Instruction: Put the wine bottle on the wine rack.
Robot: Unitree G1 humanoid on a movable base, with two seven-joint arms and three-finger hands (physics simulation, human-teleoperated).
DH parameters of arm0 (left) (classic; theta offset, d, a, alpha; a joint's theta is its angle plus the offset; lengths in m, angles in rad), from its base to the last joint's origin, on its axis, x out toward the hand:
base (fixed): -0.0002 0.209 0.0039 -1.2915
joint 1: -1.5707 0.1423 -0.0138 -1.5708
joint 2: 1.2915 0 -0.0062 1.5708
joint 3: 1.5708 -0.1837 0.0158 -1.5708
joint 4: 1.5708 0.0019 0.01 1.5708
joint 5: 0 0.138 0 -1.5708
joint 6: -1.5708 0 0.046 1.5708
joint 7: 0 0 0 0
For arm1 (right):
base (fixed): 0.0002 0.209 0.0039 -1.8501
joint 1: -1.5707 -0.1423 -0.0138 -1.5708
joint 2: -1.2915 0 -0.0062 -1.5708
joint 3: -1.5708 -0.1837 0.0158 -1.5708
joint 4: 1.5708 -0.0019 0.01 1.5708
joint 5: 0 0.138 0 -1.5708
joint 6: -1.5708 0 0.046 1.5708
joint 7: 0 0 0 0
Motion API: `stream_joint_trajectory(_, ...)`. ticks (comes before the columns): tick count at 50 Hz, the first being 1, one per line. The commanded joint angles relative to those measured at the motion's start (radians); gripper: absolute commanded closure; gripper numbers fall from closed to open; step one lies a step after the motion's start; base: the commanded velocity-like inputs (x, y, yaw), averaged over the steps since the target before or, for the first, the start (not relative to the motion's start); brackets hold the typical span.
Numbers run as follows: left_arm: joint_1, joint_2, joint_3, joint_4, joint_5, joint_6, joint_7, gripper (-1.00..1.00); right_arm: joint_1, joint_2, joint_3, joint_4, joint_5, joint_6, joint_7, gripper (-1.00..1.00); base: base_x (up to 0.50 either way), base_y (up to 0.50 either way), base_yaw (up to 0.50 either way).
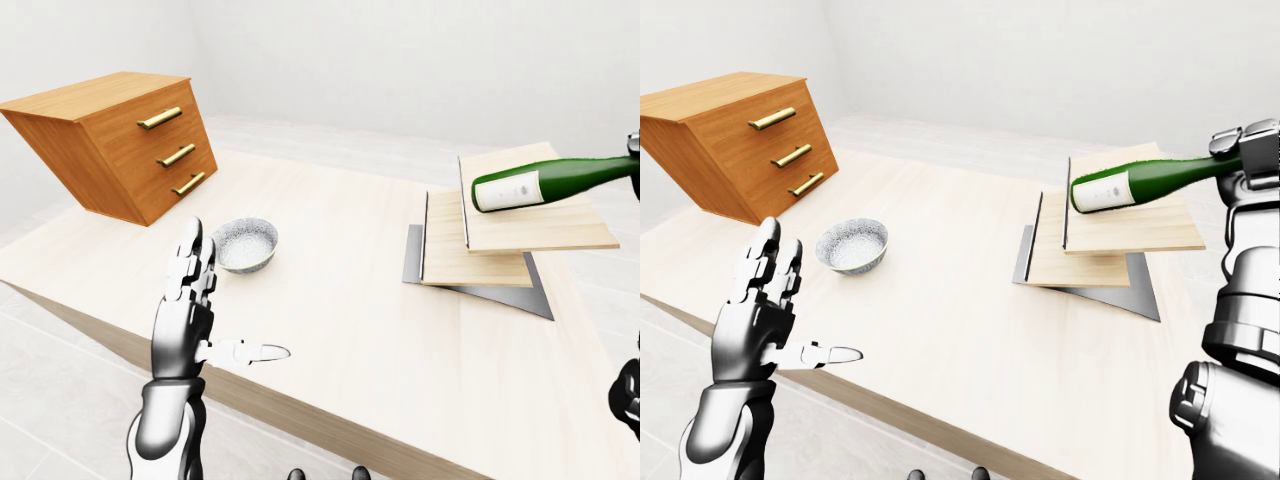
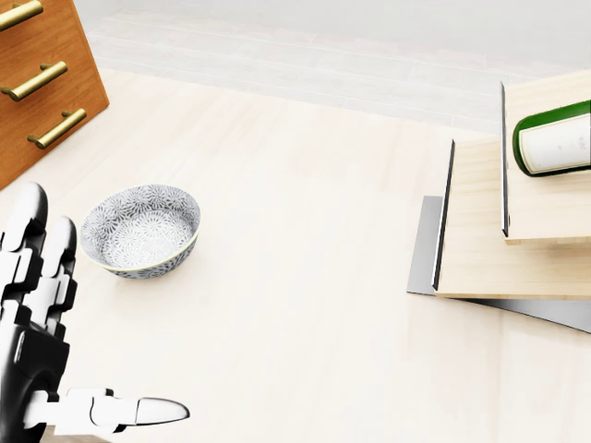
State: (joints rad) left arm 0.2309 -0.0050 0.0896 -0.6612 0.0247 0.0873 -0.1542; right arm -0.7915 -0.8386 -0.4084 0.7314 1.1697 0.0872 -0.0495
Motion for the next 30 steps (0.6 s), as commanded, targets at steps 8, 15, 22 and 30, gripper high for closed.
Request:
stream_joint_trajectory(8,-0.003,0.002,0.01,0.035,-0.006,0.0,-0.004,-1.0,-0.047,0.027,0.013,0.116,-0.079,0.0,0.094,1.0,0.0,0.0,0.0)
stream_joint_trajectory(15,-0.001,0.002,0.014,0.044,-0.006,0.0,-0.006,-1.0,-0.052,0.036,0.011,0.131,-0.088,0.0,0.103,1.0,0.0,0.0,0.0)
stream_joint_trajectory(22,-0.006,0.0,0.01,0.065,-0.002,0.0,-0.005,-1.0,-0.047,0.045,0.004,0.137,-0.083,0.0,0.107,1.0,0.0,0.0,0.0)
stream_joint_trajectory(30,-0.009,0.003,0.012,0.07,-0.005,0.0,-0.005,-1.0,-0.048,0.057,0.014,0.193,-0.105,0.0,0.141,1.0,0.0,0.0,0.0)
